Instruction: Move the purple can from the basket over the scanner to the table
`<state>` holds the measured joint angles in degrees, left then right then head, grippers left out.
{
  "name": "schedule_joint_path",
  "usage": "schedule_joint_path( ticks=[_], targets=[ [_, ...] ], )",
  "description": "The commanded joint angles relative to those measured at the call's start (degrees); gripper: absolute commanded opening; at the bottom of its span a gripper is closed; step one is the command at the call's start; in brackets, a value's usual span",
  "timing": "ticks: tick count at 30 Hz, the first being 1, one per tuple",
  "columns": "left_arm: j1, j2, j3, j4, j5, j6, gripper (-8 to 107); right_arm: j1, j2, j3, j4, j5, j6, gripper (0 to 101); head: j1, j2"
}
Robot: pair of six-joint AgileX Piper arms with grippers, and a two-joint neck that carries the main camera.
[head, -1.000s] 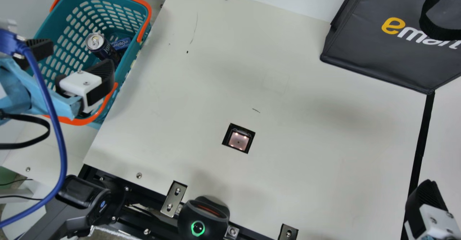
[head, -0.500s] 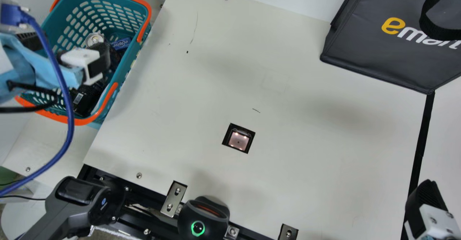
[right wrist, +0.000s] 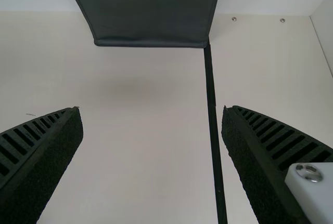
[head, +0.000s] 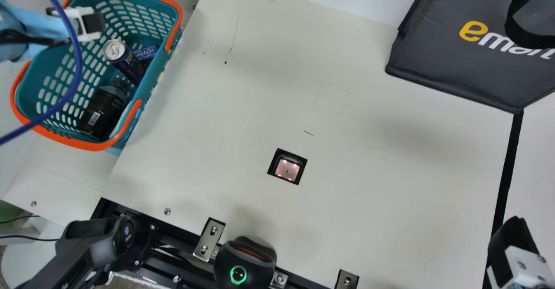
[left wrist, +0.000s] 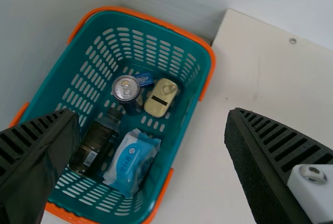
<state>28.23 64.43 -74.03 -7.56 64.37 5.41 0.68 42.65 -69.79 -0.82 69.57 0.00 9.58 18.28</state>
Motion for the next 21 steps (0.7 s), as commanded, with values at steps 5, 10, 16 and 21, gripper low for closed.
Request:
schedule_joint_path(
  ticks=[5,10,16,21],
  targets=[
    [6.0,5.4,-0.3,-1.1,-2.1,4.9,90,0.0,0.0,0.0,0.0,0.0,0.0,95,-1.7,0.1],
    [7.4,9.5,0.0,-1.0,-4.6,5.2,90,0.0,0.0,0.0,0.0,-0.1,0.0,95,-1.7,0.1],
    [6.8,14.4,1.2,0.9,-8.5,2.5,90,0.0,0.0,0.0,0.0,-0.1,0.0,95,-1.7,0.1],
    [6.0,18.5,2.3,2.4,-11.7,-0.2,90,0.0,0.0,0.0,0.0,-0.1,0.0,95,-1.7,0.1]
  ],
)
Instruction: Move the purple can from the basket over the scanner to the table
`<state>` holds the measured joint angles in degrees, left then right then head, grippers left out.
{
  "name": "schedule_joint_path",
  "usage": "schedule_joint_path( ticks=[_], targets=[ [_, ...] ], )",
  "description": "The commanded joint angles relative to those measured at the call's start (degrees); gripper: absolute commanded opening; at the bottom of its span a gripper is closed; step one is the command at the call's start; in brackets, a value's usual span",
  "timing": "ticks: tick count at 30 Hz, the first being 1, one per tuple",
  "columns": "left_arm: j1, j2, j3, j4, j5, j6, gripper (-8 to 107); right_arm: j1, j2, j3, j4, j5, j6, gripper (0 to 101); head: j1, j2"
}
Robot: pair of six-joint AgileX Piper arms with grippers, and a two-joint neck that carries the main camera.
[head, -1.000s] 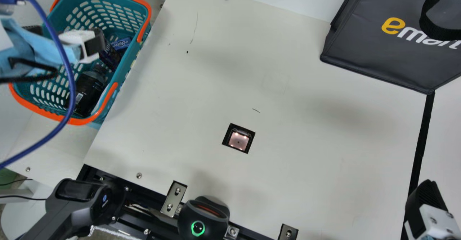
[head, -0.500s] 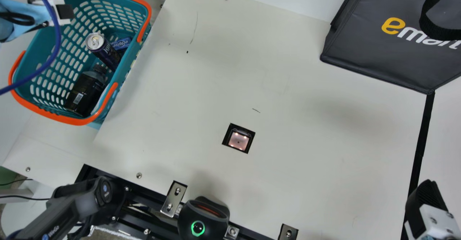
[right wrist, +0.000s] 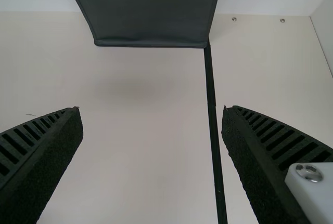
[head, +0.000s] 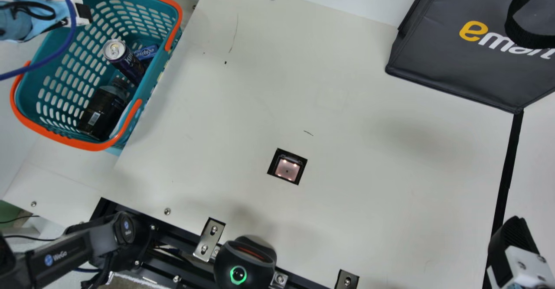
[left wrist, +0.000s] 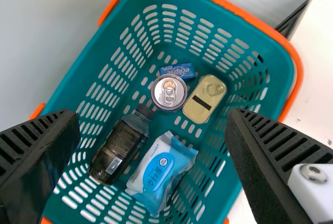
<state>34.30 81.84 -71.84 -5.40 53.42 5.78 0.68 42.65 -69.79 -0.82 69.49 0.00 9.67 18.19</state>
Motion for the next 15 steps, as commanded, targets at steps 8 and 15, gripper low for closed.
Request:
schedule_joint_path(
  ticks=[8,15],
  targets=[
    [-0.6,7.3,1.8,2.0,-5.7,-4.9,90,0.0,0.0,0.0,0.0,0.0,0.0,95,-1.7,0.2],
    [-0.9,12.2,2.9,2.4,-9.0,-8.5,90,0.0,0.0,0.0,0.0,0.0,0.0,95,-1.7,0.2]
  ],
)
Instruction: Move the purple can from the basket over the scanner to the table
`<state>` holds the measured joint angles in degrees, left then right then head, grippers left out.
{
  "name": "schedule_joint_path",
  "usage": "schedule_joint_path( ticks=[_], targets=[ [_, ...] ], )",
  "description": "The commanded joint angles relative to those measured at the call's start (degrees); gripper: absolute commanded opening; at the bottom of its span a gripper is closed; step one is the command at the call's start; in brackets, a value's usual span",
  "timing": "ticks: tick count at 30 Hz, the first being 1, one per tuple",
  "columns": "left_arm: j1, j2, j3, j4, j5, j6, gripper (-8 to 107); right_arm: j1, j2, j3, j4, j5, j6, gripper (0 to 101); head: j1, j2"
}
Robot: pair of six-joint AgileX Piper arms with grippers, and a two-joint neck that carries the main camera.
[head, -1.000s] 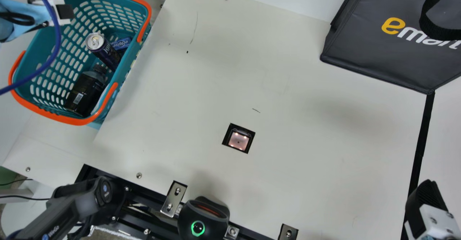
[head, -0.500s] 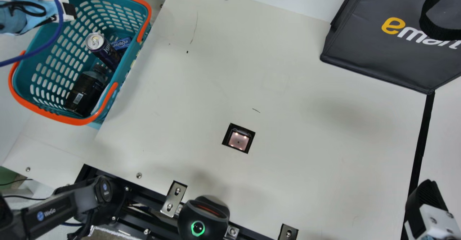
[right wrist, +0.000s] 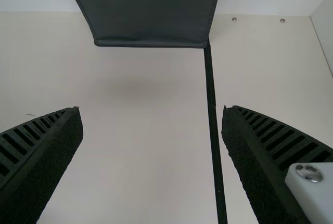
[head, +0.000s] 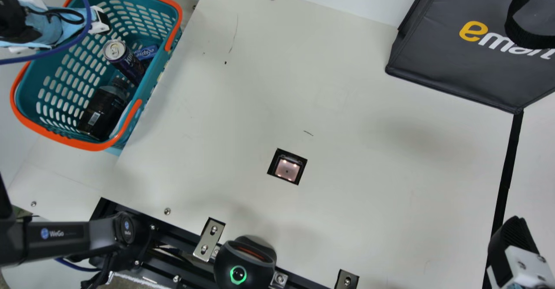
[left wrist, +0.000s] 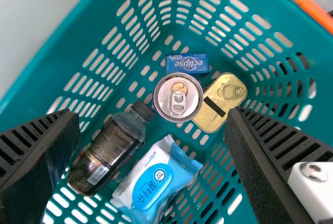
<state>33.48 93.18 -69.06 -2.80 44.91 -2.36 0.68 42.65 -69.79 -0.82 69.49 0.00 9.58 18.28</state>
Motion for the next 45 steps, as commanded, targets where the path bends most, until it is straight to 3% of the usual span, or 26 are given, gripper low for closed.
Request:
schedule_joint_path(
  ticks=[1,20,38,45],
  targets=[
    [-0.1,1.5,0.2,-0.3,-0.8,-0.6,90,0.0,0.0,0.0,0.0,0.0,0.0,95,-1.7,0.1],
    [-2.5,11.8,0.3,-1.4,-5.9,-6.5,90,0.0,0.0,0.0,0.0,0.0,0.0,95,-1.7,0.1],
    [-4.0,18.3,2.5,0.9,-17.4,-14.5,90,0.0,0.0,0.0,0.0,0.0,0.0,95,-1.7,0.1],
    [-4.4,18.5,1.8,2.1,-17.1,-17.1,43,0.0,0.0,0.0,0.0,0.0,0.0,95,-1.7,0.1]
  ],
)
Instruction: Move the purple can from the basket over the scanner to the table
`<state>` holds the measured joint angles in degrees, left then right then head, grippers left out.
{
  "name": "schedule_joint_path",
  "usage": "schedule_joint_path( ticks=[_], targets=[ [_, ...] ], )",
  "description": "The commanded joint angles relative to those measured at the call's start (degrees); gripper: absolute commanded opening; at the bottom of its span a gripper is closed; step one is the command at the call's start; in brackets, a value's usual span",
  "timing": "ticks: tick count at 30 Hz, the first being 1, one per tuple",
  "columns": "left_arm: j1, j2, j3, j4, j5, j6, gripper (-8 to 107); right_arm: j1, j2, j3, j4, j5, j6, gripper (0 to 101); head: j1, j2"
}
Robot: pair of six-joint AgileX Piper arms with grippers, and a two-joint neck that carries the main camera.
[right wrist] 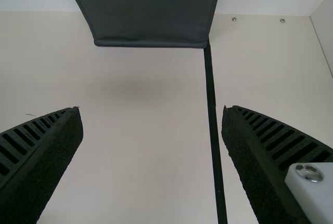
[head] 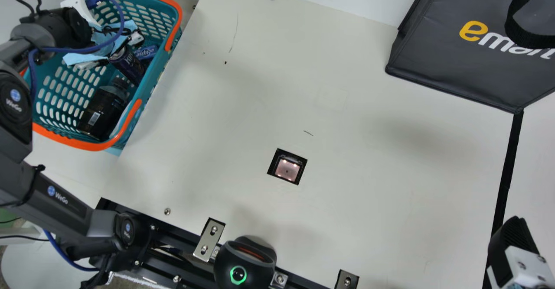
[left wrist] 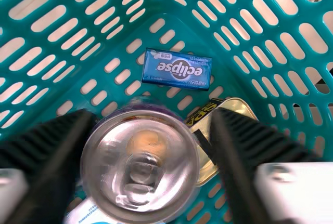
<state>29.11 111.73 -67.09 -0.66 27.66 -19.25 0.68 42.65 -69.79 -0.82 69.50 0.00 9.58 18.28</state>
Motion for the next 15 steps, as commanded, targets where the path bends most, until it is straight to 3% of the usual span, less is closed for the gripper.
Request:
schedule_joint_path(
  ticks=[1,8,15],
  targets=[
    [0.0,-0.2,-0.3,0.0,0.5,-0.4,37,0.0,0.0,0.0,0.0,0.0,0.0,95,-1.7,0.1],
    [0.5,-2.2,-1.7,-1.9,3.7,0.3,-8,0.0,0.0,0.0,0.0,0.0,0.0,95,-1.7,0.1],
    [0.7,-5.7,-2.9,-1.0,6.5,-0.6,-8,0.0,0.0,0.0,0.0,0.0,0.0,95,-1.7,0.1]
  ],
)
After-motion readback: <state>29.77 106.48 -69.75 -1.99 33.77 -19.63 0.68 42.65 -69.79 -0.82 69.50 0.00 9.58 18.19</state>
